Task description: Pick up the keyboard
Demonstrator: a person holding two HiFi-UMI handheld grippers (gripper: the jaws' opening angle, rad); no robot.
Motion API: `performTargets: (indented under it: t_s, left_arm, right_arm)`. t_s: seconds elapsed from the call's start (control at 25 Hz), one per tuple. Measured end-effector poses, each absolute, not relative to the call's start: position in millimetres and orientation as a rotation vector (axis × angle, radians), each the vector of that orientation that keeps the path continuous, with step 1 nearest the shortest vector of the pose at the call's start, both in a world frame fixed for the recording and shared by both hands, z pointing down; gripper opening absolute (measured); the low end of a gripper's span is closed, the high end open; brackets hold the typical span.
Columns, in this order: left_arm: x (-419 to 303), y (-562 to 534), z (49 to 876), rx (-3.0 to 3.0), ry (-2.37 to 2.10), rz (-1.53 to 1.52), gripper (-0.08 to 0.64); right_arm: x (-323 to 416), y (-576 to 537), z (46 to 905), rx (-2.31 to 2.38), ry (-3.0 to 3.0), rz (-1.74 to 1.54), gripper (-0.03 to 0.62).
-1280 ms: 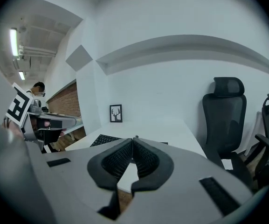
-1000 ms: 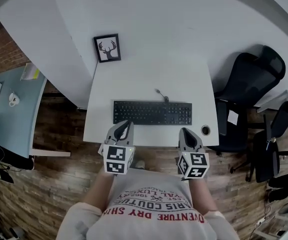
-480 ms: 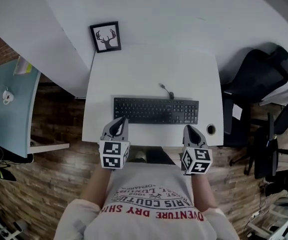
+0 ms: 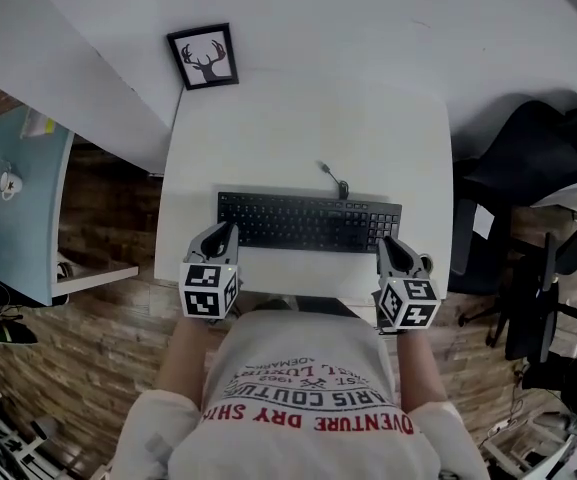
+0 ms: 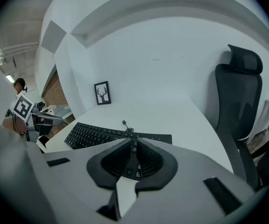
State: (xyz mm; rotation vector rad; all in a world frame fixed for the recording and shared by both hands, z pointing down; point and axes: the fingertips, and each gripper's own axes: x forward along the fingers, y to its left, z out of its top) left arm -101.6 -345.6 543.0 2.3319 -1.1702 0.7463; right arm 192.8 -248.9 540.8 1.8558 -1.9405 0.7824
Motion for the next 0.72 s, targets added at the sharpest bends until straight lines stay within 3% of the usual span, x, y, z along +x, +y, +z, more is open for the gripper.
performTargets:
  t_s: [0.12, 0.16, 0.2, 0.32, 0.52, 0.72]
  left_arm:
    - [-109, -353, 565, 2.227, -1.147, 0.721, 0.039]
    - [-113, -356, 572, 2.188, -1.148, 0.712, 0.057]
    - [-117, -358, 579, 2.154, -1.147, 0.707, 0.122]
    - [-130, -366, 597, 2.081, -1.152, 0.708, 0.191]
    - [-140, -379, 614, 2.026, -1.152, 0.716, 0.250]
    - [-128, -384, 626, 2.029, -1.053, 0.772, 0.262]
  right_arm:
    - [208, -255, 558, 1.829, -1.919, 0.830, 0.029]
    - [212, -257, 564, 1.810, -1.921, 0.854, 0.062]
    - [214, -259, 570, 1.784, -1.930, 0.881, 0.147]
    - [224, -264, 587, 1.730, -1.943, 0.950, 0.218]
    - [250, -269, 609, 1.737, -1.908, 1.084, 0.261]
    - [260, -275, 625, 1.712, -1.888, 1.157, 0.267]
